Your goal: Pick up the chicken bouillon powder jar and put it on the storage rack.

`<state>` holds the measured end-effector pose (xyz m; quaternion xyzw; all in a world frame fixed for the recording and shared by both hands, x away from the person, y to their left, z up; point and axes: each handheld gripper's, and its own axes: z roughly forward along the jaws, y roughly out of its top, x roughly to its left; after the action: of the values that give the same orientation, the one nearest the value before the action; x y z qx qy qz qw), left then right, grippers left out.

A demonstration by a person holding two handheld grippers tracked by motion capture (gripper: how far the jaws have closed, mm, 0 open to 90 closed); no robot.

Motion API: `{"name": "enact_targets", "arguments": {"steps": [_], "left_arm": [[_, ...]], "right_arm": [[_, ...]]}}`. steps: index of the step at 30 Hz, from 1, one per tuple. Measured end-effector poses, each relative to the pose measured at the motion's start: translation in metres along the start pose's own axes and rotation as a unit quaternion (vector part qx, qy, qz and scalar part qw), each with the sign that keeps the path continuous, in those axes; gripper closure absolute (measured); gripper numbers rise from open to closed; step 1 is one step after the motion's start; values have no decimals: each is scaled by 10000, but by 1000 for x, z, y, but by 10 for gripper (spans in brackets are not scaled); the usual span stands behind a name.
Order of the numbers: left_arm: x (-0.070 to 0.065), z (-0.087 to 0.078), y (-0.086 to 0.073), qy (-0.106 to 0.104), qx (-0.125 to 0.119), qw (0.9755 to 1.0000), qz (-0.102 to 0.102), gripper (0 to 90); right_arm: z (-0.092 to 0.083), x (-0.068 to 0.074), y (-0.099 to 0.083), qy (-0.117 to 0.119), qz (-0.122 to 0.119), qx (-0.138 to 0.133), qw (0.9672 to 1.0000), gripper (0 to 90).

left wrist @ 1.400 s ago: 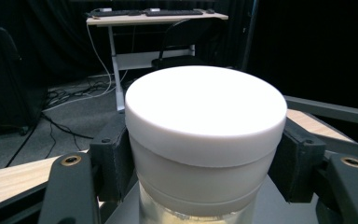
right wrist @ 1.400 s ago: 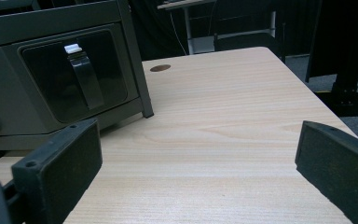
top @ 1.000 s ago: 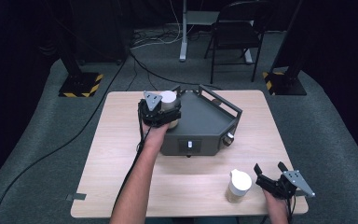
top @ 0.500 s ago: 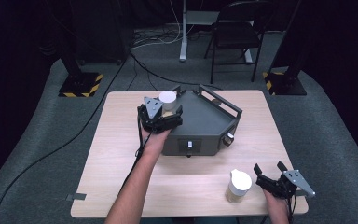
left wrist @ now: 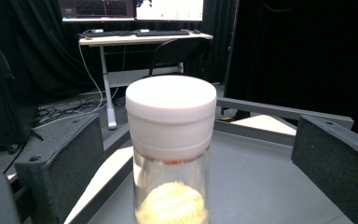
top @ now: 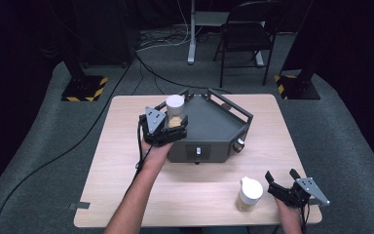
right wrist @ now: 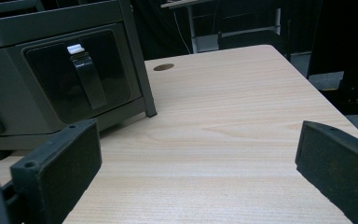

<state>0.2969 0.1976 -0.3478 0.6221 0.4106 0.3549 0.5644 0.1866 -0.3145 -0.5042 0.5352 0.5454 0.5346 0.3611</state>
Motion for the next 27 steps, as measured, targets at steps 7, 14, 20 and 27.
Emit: {"name": "enact_targets", "arguments": {"steps": [7,14,20,27], "left_arm": [[2,-6,-8,-79,10,10000,-12,16],[1,-14,-21,-196,-5,9998,-63,17],[-1,-18,-29,-306,-15,9995,-62,19],[-3,-22,-43,-407,78,9991,29,21]], "right_arm": [[0,0,0,-3,-6,-2,10000,0],[0,0,1,9,-31,18,10000,0],[0,0,0,3,-10,7,10000,0],[1,1,1,-14,-13,22,10000,0]]}}
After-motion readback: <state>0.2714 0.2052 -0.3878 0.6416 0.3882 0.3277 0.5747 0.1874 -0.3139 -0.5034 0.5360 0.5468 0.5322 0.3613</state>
